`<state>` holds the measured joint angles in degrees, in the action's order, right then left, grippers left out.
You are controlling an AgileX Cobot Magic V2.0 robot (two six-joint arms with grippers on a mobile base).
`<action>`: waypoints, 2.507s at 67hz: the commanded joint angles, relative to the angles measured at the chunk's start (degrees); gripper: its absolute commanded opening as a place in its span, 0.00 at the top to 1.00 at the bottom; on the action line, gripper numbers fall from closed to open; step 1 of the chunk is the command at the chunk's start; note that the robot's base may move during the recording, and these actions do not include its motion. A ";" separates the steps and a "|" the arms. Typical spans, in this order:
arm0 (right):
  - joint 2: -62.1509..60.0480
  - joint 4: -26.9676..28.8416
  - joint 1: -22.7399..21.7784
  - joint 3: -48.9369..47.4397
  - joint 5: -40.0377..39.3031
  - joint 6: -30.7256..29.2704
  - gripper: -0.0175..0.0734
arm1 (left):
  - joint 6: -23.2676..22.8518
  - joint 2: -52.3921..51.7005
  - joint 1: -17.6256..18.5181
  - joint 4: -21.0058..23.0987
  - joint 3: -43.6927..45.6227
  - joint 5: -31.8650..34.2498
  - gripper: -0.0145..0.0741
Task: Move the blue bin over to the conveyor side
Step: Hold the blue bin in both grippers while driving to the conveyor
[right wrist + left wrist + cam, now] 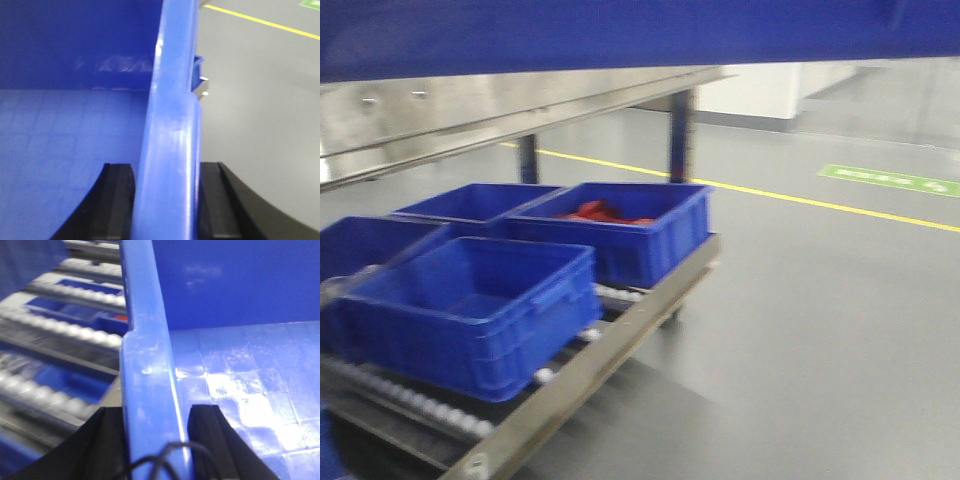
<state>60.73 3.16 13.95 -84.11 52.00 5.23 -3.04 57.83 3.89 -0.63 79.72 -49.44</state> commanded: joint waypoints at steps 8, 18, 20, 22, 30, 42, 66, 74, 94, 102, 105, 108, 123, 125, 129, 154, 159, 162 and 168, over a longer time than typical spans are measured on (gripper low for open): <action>-1.30 -4.48 -0.58 -0.97 -5.71 -0.71 0.88 | 1.09 -1.37 -0.23 -3.62 0.98 5.88 0.86; -1.30 -4.48 -0.58 -0.97 -5.71 -0.71 0.88 | 1.09 -1.37 -0.23 -3.62 0.98 5.88 0.86; -1.30 -4.48 -0.58 -0.97 -5.71 -0.71 0.88 | 1.09 -1.37 -0.23 -3.62 0.98 5.88 0.86; -1.30 -4.48 -0.58 -0.97 -5.71 -0.71 0.88 | 1.09 -1.37 -0.23 -3.62 0.98 5.88 0.86; -1.30 -4.48 -0.58 -0.97 -5.71 -0.71 0.88 | 1.09 -1.37 -0.23 -3.62 0.98 5.88 0.86; -1.30 -4.48 -0.58 -0.97 -5.71 -0.71 0.88 | 1.09 -1.37 -0.23 -3.62 0.98 5.88 0.86; -1.30 -4.48 -0.58 -0.97 -5.71 -0.71 0.88 | 1.09 -1.37 -0.23 -3.62 0.98 5.88 0.86; -1.30 -4.48 -0.58 -0.97 -5.71 -0.71 0.88 | 1.09 -1.37 -0.23 -3.62 0.98 5.88 0.86; -1.30 -4.48 -0.58 -0.97 -5.71 -0.71 0.88 | 1.09 -1.37 -0.23 -3.62 0.98 5.88 0.86; -1.30 -4.48 -0.58 -0.97 -5.71 -0.71 0.88 | 1.09 -1.37 -0.23 -3.62 0.98 5.88 0.86; -1.30 -4.48 -0.58 -0.97 -5.71 -0.71 0.88 | 1.09 -1.37 -0.23 -3.62 0.98 5.88 0.86; -1.30 -4.48 -0.58 -0.97 -5.71 -0.71 0.88 | 1.09 -1.37 -0.23 -3.62 0.98 5.88 0.86; -1.30 -4.48 -0.58 -0.97 -5.71 -0.71 0.88 | 1.09 -1.37 -0.23 -3.62 0.98 5.88 0.86; -1.30 -4.48 -0.58 -0.97 -5.71 -0.71 0.88 | 1.09 -1.37 -0.23 -3.62 0.98 5.88 0.86; -1.30 -4.48 -0.58 -0.97 -5.71 -0.71 0.88 | 1.09 -1.37 -0.23 -3.62 0.98 5.88 0.86; -1.30 -4.48 -0.58 -0.97 -5.71 -0.71 0.88 | 1.09 -1.37 -0.23 -3.62 0.98 5.88 0.86; -1.30 -4.48 -0.58 -0.97 -5.71 -0.71 0.88 | 1.09 -1.37 -0.23 -3.62 0.98 5.88 0.86; -1.30 -4.48 -0.58 -0.97 -5.71 -0.71 0.88 | 1.09 -1.37 -0.23 -3.62 0.98 5.88 0.86; -1.30 -4.48 -0.58 -0.97 -5.83 -0.71 0.88 | 1.09 -1.37 -0.23 -3.62 0.98 5.88 0.86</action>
<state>60.73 3.16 13.95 -84.11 52.34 5.23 -3.04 57.83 3.89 -0.52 79.72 -49.80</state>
